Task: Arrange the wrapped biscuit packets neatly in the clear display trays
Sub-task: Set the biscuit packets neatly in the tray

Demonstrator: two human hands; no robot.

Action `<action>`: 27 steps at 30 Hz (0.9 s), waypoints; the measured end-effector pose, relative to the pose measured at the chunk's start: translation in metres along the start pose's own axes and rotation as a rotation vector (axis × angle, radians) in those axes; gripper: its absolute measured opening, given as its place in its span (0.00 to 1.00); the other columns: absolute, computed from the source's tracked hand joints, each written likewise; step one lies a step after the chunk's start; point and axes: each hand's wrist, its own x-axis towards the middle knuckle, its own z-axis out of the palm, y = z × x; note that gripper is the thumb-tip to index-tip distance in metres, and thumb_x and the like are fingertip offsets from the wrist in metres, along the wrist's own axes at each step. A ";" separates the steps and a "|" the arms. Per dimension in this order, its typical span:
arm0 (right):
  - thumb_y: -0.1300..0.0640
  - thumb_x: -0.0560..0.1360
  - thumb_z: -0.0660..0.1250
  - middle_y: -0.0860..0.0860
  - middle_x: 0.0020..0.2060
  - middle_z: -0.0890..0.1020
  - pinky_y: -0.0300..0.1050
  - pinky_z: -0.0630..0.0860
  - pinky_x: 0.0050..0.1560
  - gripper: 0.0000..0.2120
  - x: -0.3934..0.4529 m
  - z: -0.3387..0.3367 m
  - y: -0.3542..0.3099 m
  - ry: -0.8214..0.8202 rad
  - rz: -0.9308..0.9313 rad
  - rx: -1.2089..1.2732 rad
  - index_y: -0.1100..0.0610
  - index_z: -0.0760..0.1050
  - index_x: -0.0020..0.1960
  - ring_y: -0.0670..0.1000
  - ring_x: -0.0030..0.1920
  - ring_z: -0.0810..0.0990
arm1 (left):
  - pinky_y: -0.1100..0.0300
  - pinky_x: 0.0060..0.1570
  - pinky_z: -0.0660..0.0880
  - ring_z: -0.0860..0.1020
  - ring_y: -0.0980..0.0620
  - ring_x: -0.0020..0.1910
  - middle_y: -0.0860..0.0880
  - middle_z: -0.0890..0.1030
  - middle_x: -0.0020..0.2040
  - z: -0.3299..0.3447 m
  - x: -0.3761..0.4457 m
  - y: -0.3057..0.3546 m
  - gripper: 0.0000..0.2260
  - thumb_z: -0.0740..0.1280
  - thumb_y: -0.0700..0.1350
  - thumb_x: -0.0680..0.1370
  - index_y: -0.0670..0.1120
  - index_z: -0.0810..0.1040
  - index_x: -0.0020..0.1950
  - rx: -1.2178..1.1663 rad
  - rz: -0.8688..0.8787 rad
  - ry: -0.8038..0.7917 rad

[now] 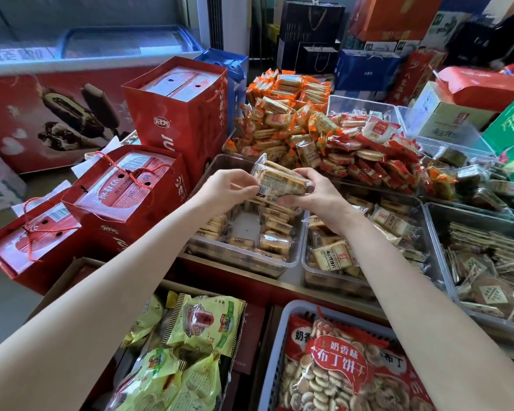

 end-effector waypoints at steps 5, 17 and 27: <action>0.56 0.63 0.78 0.54 0.53 0.81 0.45 0.78 0.50 0.27 -0.001 0.000 0.002 -0.012 0.013 0.082 0.51 0.71 0.58 0.52 0.54 0.80 | 0.68 0.44 0.76 0.79 0.60 0.36 0.52 0.82 0.38 -0.004 -0.002 -0.001 0.02 0.71 0.41 0.74 0.48 0.82 0.45 -0.164 -0.091 -0.070; 0.54 0.59 0.77 0.57 0.57 0.80 0.54 0.76 0.59 0.29 -0.001 -0.003 -0.001 -0.079 0.069 0.208 0.52 0.70 0.58 0.56 0.59 0.78 | 0.66 0.36 0.78 0.80 0.58 0.29 0.46 0.83 0.35 -0.004 0.002 0.005 0.03 0.72 0.38 0.72 0.43 0.79 0.40 0.071 -0.044 0.074; 0.59 0.65 0.77 0.54 0.55 0.79 0.38 0.76 0.44 0.30 -0.002 -0.001 0.000 -0.074 0.030 0.034 0.56 0.68 0.64 0.50 0.54 0.79 | 0.58 0.49 0.76 0.78 0.55 0.40 0.49 0.82 0.42 -0.009 0.010 0.010 0.05 0.72 0.45 0.73 0.48 0.81 0.47 -0.056 -0.028 0.050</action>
